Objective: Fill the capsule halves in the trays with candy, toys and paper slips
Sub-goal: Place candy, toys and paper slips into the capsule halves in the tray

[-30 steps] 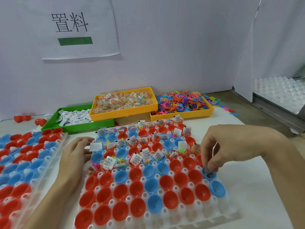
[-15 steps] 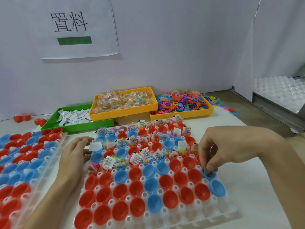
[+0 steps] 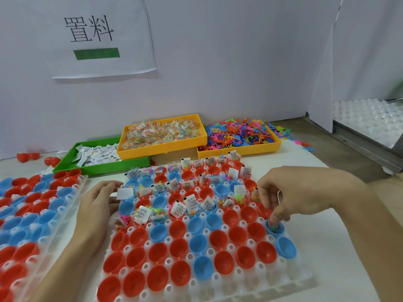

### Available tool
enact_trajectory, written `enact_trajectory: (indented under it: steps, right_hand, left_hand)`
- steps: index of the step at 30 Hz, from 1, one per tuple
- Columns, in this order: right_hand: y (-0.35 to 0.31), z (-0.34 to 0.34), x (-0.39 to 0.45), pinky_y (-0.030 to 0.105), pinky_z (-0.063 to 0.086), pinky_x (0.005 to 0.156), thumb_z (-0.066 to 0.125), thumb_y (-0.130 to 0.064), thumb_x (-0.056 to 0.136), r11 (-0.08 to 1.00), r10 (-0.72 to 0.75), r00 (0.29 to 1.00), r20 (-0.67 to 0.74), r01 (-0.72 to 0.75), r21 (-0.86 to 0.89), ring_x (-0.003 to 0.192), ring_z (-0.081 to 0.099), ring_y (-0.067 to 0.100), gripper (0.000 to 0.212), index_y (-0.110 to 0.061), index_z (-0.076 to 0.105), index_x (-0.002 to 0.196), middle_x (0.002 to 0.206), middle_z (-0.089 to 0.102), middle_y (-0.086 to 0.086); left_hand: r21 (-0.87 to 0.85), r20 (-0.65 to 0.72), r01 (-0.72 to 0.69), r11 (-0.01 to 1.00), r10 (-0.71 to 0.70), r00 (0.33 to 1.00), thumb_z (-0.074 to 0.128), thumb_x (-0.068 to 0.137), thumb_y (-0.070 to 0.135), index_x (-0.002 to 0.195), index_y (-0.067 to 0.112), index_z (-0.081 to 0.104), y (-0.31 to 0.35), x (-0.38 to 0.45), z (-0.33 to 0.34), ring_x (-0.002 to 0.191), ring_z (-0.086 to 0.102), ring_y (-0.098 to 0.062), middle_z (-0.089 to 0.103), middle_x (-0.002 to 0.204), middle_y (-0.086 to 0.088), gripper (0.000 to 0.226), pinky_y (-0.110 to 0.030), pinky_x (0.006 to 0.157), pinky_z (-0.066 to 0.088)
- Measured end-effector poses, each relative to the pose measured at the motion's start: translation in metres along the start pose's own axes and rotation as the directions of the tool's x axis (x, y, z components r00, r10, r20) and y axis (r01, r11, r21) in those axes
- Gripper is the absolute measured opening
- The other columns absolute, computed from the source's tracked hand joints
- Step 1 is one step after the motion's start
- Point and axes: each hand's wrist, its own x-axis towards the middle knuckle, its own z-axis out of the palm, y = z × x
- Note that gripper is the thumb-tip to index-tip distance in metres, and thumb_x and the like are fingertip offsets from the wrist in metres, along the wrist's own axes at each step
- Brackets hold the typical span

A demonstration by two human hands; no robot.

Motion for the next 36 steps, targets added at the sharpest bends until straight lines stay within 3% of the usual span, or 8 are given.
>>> enact_trajectory:
  steps: [10,15,20,23,25,29,33,36]
  right_hand:
    - [0.005,-0.003,0.003,0.018,0.052,0.067,0.083,-0.024,0.08,0.998,-0.053,0.998,0.046,0.051,0.036,0.067,0.066,0.002,0.009,-0.024,0.075,0.077,0.08,0.075,-0.008]
    - [0.012,-0.003,0.007,0.023,0.057,0.073,0.08,-0.028,0.082,0.995,-0.096,0.995,0.029,0.095,0.023,0.077,0.069,0.005,0.011,-0.035,0.077,0.075,0.086,0.075,-0.009]
    - [0.023,-0.004,0.013,0.022,0.055,0.073,0.072,-0.034,0.088,0.986,-0.161,0.986,0.047,0.159,0.048,0.077,0.07,0.004,0.017,-0.047,0.074,0.078,0.083,0.073,-0.019]
    - [0.033,-0.004,0.021,0.017,0.053,0.068,0.066,-0.038,0.092,0.974,-0.205,0.978,-0.049,0.208,0.092,0.074,0.071,0.007,0.015,-0.052,0.07,0.089,0.084,0.074,-0.016]
    - [0.039,-0.002,0.03,0.015,0.052,0.066,0.062,-0.04,0.094,0.968,-0.226,0.963,-0.149,0.238,0.074,0.07,0.069,0.006,0.017,-0.056,0.067,0.094,0.08,0.073,-0.017]
    - [0.045,0.001,0.045,0.018,0.052,0.058,0.06,-0.037,0.092,0.947,-0.264,0.864,-0.428,0.316,0.055,0.065,0.067,0.002,0.024,-0.061,0.063,0.095,0.075,0.069,-0.022]
    - [0.046,0.003,0.055,0.021,0.047,0.059,0.057,-0.032,0.094,0.933,-0.253,0.776,-0.578,0.354,0.067,0.068,0.065,-0.001,0.031,-0.063,0.06,0.093,0.075,0.068,-0.025]
    - [0.048,0.007,0.06,0.025,0.047,0.061,0.057,-0.025,0.096,0.913,-0.227,0.735,-0.639,0.388,0.123,0.068,0.065,0.002,0.032,-0.054,0.065,0.086,0.076,0.068,-0.021]
  left_hand:
    - [-0.002,-0.032,0.021,1.0,-0.021,0.999,0.044,0.103,0.02,0.089,0.022,0.069,0.005,-0.004,0.002,0.089,0.062,-0.019,0.07,0.099,0.001,0.029,-0.027,0.069,0.046]
    - [-0.013,-0.051,0.027,1.0,-0.027,0.998,0.042,0.103,0.021,0.088,0.021,0.068,0.01,-0.011,0.005,0.085,0.062,-0.018,0.069,0.094,-0.001,0.03,-0.027,0.066,0.046]
    - [0.197,-0.092,-0.118,0.973,0.139,0.986,0.044,0.102,0.02,0.095,0.02,0.068,0.013,-0.009,0.0,0.095,0.058,-0.012,0.065,0.1,0.008,0.024,-0.029,0.074,0.045]
    - [0.323,-0.114,-0.166,0.932,0.213,0.97,0.047,0.101,0.017,0.099,0.018,0.066,0.018,0.004,-0.008,0.095,0.059,-0.015,0.065,0.1,0.004,0.019,-0.032,0.079,0.046]
    - [0.378,-0.14,-0.16,0.912,0.228,0.964,0.05,0.099,0.017,0.103,0.015,0.067,0.022,0.018,-0.011,0.092,0.059,-0.014,0.065,0.099,0.002,0.018,-0.026,0.075,0.045]
    - [0.517,-0.143,-0.163,0.84,0.272,0.951,0.056,0.095,0.015,0.105,0.01,0.069,0.032,0.057,-0.007,0.082,0.056,-0.007,0.066,0.096,0.0,0.017,-0.015,0.065,0.039]
    - [0.682,-0.078,-0.156,0.714,0.283,0.956,0.058,0.092,0.007,0.109,0.001,0.069,0.041,0.103,0.002,0.091,0.061,-0.02,0.069,0.107,-0.012,0.022,-0.027,0.078,0.046]
    - [0.753,-0.038,-0.107,0.649,0.205,0.978,0.056,0.092,0.003,0.115,-0.003,0.067,0.042,0.135,0.01,0.104,0.063,-0.032,0.067,0.117,-0.021,0.027,-0.038,0.092,0.051]
